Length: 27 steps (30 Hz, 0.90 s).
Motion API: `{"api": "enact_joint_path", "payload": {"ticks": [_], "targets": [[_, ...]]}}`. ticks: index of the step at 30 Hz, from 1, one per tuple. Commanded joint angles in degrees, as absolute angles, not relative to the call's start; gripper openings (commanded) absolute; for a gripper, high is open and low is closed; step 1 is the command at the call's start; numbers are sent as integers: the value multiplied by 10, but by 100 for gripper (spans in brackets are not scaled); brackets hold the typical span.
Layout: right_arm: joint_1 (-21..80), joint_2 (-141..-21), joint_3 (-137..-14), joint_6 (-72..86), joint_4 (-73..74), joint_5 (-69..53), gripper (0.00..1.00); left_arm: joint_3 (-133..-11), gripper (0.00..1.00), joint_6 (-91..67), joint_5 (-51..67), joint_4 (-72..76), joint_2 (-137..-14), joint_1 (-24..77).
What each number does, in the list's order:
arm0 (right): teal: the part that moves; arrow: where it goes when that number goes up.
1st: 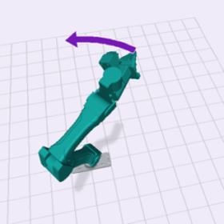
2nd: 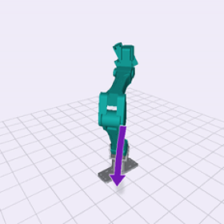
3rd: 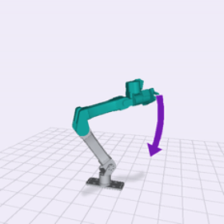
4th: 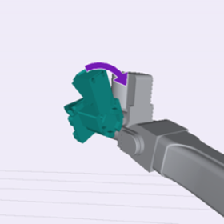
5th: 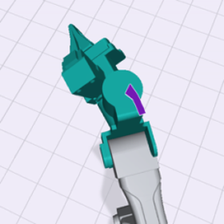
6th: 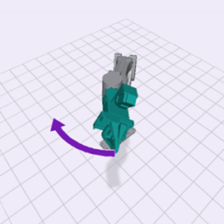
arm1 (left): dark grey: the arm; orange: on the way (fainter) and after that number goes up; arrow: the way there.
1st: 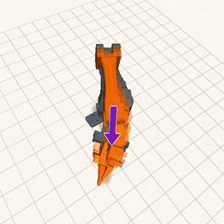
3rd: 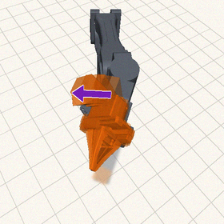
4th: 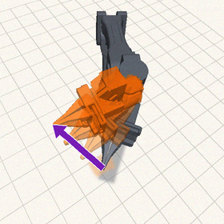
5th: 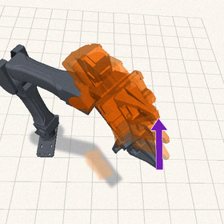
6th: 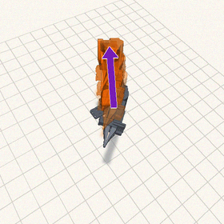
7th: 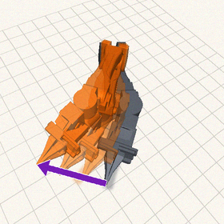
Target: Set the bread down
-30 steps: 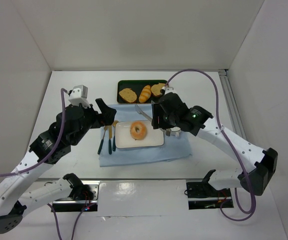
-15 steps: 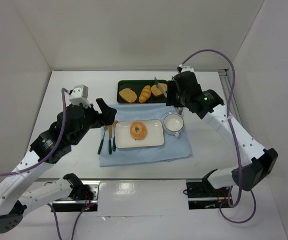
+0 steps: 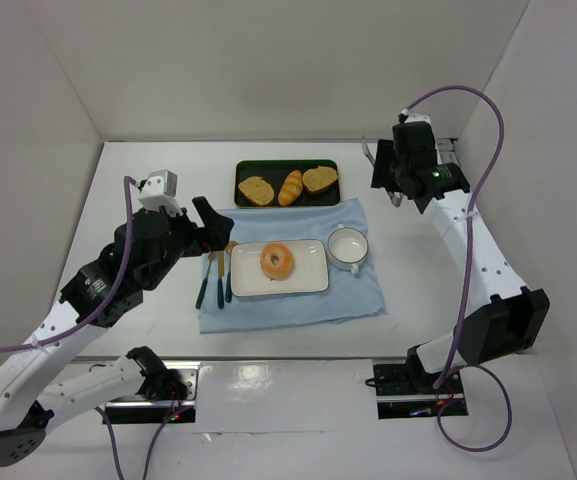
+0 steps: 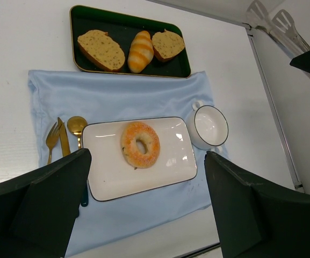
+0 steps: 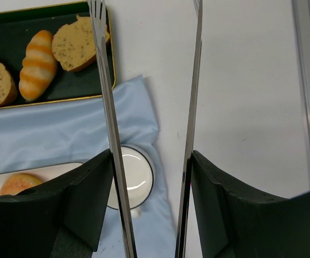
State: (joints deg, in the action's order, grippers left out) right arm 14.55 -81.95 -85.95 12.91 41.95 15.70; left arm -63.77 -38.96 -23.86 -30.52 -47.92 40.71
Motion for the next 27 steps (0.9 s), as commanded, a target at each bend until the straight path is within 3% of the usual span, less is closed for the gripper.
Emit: {"api": "enact_joint_path", "payload": {"ticks": [1,13,27], "targets": [[128,-825,-874,119,367,172,65,-650,100,-380,-243,-299,-477,410],[9,-911,-805,145,352,151,63,-650,100,-385,-243,-299,-477,410],[-10,-1034,-836,151,378,120,63,-650,100,-374,-254,-294,-483,410]]}}
